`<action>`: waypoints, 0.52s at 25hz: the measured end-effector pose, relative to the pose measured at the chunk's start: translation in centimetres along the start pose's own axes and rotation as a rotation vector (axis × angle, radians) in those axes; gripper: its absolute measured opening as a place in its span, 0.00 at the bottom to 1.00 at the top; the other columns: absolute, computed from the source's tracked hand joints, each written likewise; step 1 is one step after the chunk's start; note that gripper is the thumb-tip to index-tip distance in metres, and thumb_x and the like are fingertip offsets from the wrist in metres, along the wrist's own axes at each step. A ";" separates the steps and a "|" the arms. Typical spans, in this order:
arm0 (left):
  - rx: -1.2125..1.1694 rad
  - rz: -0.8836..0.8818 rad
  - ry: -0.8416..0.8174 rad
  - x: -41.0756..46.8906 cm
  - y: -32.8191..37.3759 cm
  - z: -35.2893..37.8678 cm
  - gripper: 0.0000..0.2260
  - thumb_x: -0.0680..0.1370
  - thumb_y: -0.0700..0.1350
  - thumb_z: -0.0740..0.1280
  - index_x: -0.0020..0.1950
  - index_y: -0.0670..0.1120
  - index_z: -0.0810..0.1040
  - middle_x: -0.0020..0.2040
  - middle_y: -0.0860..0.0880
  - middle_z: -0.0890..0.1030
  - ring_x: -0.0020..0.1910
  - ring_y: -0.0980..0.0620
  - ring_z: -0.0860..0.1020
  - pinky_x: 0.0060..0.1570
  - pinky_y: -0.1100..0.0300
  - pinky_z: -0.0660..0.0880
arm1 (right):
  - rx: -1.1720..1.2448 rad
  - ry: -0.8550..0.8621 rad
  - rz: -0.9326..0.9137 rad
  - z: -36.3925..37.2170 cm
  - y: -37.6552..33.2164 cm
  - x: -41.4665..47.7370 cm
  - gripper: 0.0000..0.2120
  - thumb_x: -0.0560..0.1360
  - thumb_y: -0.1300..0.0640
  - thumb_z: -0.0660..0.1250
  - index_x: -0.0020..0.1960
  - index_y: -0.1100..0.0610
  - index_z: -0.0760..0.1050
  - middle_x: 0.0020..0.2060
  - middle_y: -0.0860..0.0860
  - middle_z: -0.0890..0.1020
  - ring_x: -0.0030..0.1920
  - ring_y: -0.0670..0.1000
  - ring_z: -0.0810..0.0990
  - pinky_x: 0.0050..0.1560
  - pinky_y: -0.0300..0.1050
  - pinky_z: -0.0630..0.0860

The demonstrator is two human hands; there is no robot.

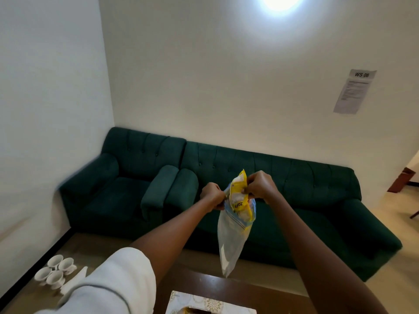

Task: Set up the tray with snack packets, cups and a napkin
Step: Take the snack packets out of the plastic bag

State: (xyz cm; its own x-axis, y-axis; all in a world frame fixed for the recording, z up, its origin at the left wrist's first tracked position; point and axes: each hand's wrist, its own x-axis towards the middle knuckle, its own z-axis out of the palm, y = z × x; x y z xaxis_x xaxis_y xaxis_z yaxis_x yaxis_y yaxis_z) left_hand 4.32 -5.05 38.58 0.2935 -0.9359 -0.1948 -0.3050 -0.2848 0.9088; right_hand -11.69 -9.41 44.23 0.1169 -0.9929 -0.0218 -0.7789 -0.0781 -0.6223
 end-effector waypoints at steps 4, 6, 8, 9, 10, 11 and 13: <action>-0.042 -0.048 -0.031 0.4 -2.1 -0.1 0.05 0.78 0.35 0.73 0.47 0.38 0.77 0.47 0.35 0.82 0.48 0.37 0.86 0.53 0.40 0.84 | 0.414 0.071 -0.012 -1.9 -0.7 0.3 0.09 0.71 0.68 0.78 0.51 0.66 0.84 0.47 0.62 0.87 0.46 0.57 0.89 0.49 0.53 0.87; -0.089 -0.065 -0.018 0.6 -2.7 -0.2 0.06 0.78 0.33 0.72 0.47 0.39 0.75 0.48 0.36 0.80 0.47 0.38 0.84 0.54 0.39 0.84 | 0.623 0.102 -0.015 -2.7 -0.9 0.5 0.12 0.72 0.70 0.77 0.54 0.69 0.83 0.50 0.63 0.87 0.50 0.59 0.88 0.50 0.52 0.86; -0.116 -0.070 0.007 0.7 -3.7 -0.4 0.07 0.78 0.34 0.73 0.48 0.40 0.74 0.49 0.36 0.80 0.45 0.41 0.82 0.53 0.41 0.84 | 0.715 0.148 -0.028 -2.9 -0.6 0.9 0.13 0.72 0.70 0.77 0.55 0.69 0.82 0.49 0.62 0.86 0.48 0.58 0.87 0.44 0.47 0.85; -0.121 -0.075 0.025 0.8 -4.4 -0.6 0.08 0.78 0.36 0.73 0.48 0.40 0.74 0.49 0.37 0.81 0.45 0.42 0.82 0.52 0.42 0.85 | 0.720 0.175 -0.030 -2.7 -0.1 1.1 0.13 0.71 0.69 0.77 0.55 0.69 0.82 0.48 0.62 0.86 0.45 0.57 0.87 0.41 0.44 0.84; -0.127 -0.086 0.046 0.9 -5.2 -0.8 0.08 0.78 0.37 0.73 0.48 0.40 0.75 0.49 0.36 0.82 0.45 0.42 0.82 0.51 0.43 0.85 | 0.711 0.204 -0.018 -2.4 0.6 1.5 0.12 0.71 0.69 0.78 0.54 0.68 0.83 0.47 0.61 0.86 0.44 0.56 0.87 0.39 0.42 0.84; -0.143 -0.099 0.073 0.9 -6.2 -1.1 0.07 0.78 0.37 0.73 0.48 0.40 0.75 0.50 0.36 0.82 0.44 0.43 0.83 0.50 0.43 0.85 | 0.704 0.225 0.006 -2.0 1.5 2.0 0.12 0.71 0.69 0.78 0.53 0.67 0.83 0.47 0.61 0.86 0.43 0.55 0.87 0.40 0.43 0.84; -0.179 -0.145 0.161 0.8 -8.8 -2.0 0.06 0.79 0.38 0.73 0.48 0.40 0.77 0.51 0.36 0.83 0.43 0.43 0.82 0.50 0.42 0.85 | 0.681 0.237 0.093 -0.2 3.7 2.8 0.11 0.71 0.69 0.78 0.52 0.65 0.83 0.49 0.61 0.86 0.46 0.57 0.87 0.46 0.49 0.86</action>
State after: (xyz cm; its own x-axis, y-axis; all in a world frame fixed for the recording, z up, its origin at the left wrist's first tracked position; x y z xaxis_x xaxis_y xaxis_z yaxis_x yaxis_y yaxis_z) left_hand 9.07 -2.87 31.19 0.4669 -0.8390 -0.2795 -0.0885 -0.3588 0.9292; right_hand -14.38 -12.51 42.06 -0.1277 -0.9915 0.0232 -0.2139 0.0047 -0.9768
